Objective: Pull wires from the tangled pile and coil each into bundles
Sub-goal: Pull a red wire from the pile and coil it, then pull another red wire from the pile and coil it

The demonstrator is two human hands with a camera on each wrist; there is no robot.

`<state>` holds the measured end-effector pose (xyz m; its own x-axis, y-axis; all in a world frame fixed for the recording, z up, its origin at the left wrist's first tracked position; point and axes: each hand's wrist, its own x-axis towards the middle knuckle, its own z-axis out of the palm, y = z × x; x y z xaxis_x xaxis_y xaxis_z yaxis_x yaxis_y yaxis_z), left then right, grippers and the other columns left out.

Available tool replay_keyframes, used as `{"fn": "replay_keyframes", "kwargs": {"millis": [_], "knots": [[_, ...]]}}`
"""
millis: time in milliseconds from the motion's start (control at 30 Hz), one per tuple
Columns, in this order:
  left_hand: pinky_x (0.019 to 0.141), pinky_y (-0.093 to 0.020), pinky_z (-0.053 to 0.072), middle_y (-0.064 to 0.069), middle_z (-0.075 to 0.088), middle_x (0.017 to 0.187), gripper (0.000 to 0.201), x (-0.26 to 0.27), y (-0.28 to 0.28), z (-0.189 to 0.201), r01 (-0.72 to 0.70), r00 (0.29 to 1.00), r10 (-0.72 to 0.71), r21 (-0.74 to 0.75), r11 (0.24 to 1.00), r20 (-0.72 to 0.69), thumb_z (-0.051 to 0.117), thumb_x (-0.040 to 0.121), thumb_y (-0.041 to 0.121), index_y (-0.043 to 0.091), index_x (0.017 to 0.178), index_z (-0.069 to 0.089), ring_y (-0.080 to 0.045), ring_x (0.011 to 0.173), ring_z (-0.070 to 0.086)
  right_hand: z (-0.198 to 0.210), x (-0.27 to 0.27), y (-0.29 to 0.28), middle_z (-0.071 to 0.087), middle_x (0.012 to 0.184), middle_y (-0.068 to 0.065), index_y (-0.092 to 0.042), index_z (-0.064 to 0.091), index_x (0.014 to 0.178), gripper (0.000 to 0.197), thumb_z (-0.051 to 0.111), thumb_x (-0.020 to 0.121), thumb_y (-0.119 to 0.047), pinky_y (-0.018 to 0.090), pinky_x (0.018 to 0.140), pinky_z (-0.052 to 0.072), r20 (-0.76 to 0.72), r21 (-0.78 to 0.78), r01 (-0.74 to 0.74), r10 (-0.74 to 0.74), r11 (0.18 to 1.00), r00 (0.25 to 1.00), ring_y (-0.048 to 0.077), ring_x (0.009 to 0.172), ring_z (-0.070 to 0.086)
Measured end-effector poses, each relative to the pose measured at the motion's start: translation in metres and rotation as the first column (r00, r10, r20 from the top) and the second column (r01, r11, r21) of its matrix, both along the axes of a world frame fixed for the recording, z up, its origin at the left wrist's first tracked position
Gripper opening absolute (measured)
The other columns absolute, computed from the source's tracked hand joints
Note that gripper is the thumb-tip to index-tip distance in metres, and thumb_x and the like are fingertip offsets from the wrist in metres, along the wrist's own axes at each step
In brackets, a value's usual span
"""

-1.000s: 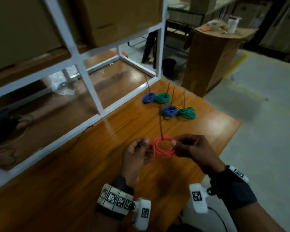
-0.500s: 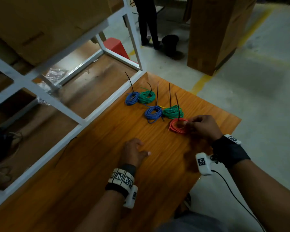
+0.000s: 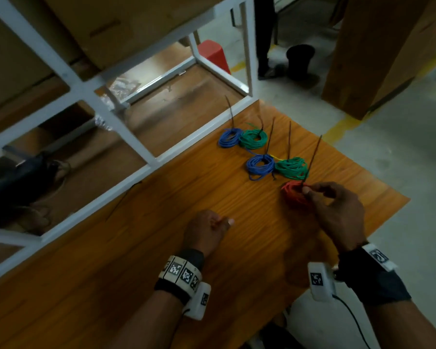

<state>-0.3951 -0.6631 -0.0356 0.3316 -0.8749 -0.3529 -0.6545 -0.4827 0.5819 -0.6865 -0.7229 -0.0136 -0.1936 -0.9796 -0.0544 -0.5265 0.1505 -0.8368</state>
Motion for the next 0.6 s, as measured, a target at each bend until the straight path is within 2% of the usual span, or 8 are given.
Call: {"fn": "replay_keyframes", "kwargs": {"millis": [100, 200, 267, 333, 433, 500, 600], "knots": [[0.073, -0.030, 0.052, 0.011, 0.064, 0.097, 0.033, 0.023, 0.030, 0.009, -0.068, 0.991, 0.066, -0.012, 0.998, -0.113, 0.069, 0.083, 0.059, 0.029, 0.094, 0.064, -0.009, 0.091, 0.062, 0.009, 0.033, 0.018, 0.072, 0.091, -0.015, -0.027, 0.075, 0.092, 0.011, 0.076, 0.091, -0.038, 0.028, 0.072, 0.047, 0.100, -0.011, -0.137, 0.137, 0.991, 0.985, 0.001, 0.088, 0.067], [0.069, -0.028, 0.050, 0.007, 0.068, 0.096, 0.032, 0.052, 0.072, 0.019, -0.180, 0.959, 0.168, -0.030, 0.983, -0.229, 0.068, 0.082, 0.062, 0.031, 0.093, 0.067, -0.011, 0.090, 0.065, 0.014, 0.083, 0.041, 0.073, 0.089, -0.016, -0.026, 0.072, 0.084, 0.012, 0.075, 0.093, -0.032, 0.021, 0.071, 0.046, 0.184, 0.004, -0.308, 0.302, 0.951, 0.935, -0.008, 0.086, 0.066], [0.069, -0.030, 0.054, 0.007, 0.071, 0.089, 0.032, 0.074, 0.101, 0.027, -0.317, 0.894, 0.301, 0.006, 0.949, -0.331, 0.064, 0.086, 0.061, 0.030, 0.092, 0.068, -0.012, 0.083, 0.067, 0.018, 0.125, 0.061, 0.075, 0.088, -0.012, -0.023, 0.072, 0.083, 0.015, 0.074, 0.094, -0.033, 0.025, 0.072, 0.049, 0.234, 0.017, -0.416, 0.401, 0.909, 0.886, -0.007, 0.087, 0.067], [0.061, -0.027, 0.052, 0.003, 0.070, 0.080, 0.037, 0.103, 0.131, 0.037, -0.471, 0.793, 0.432, 0.018, 0.882, -0.430, 0.059, 0.091, 0.056, 0.020, 0.095, 0.069, -0.012, 0.070, 0.064, 0.020, 0.170, 0.087, 0.076, 0.089, -0.009, -0.024, 0.071, 0.081, 0.018, 0.074, 0.094, -0.036, 0.036, 0.077, 0.056, 0.259, 0.021, -0.512, 0.490, 0.859, 0.833, 0.000, 0.089, 0.069], [0.054, -0.023, 0.047, -0.003, 0.067, 0.076, 0.043, 0.162, 0.185, 0.047, -0.584, 0.751, 0.489, -0.102, 0.805, -0.443, 0.059, 0.093, 0.051, 0.009, 0.095, 0.068, -0.011, 0.062, 0.061, 0.032, 0.245, 0.133, 0.075, 0.091, -0.008, -0.024, 0.070, 0.082, 0.022, 0.071, 0.094, -0.042, 0.045, 0.083, 0.058, 0.262, 0.012, -0.659, 0.634, 0.752, 0.728, 0.004, 0.094, 0.070], [0.058, -0.025, 0.048, 0.002, 0.066, 0.073, 0.040, 0.204, 0.228, 0.053, -0.627, 0.720, 0.502, -0.138, 0.767, -0.479, 0.061, 0.092, 0.052, 0.013, 0.095, 0.069, -0.010, 0.061, 0.060, 0.042, 0.294, 0.167, 0.075, 0.090, -0.007, -0.022, 0.072, 0.085, 0.025, 0.069, 0.093, -0.046, 0.048, 0.080, 0.058, 0.245, -0.004, -0.726, 0.705, 0.687, 0.666, 0.005, 0.091, 0.070], [0.060, -0.031, 0.052, 0.009, 0.066, 0.071, 0.036, 0.272, 0.304, 0.054, -0.676, 0.688, 0.533, -0.168, 0.718, -0.492, 0.061, 0.089, 0.058, 0.024, 0.091, 0.070, -0.010, 0.061, 0.061, 0.051, 0.372, 0.226, 0.074, 0.083, -0.007, -0.021, 0.074, 0.086, 0.022, 0.072, 0.092, -0.042, 0.048, 0.073, 0.058, 0.193, -0.022, -0.789, 0.777, 0.615, 0.600, 0.007, 0.083, 0.071]]}}
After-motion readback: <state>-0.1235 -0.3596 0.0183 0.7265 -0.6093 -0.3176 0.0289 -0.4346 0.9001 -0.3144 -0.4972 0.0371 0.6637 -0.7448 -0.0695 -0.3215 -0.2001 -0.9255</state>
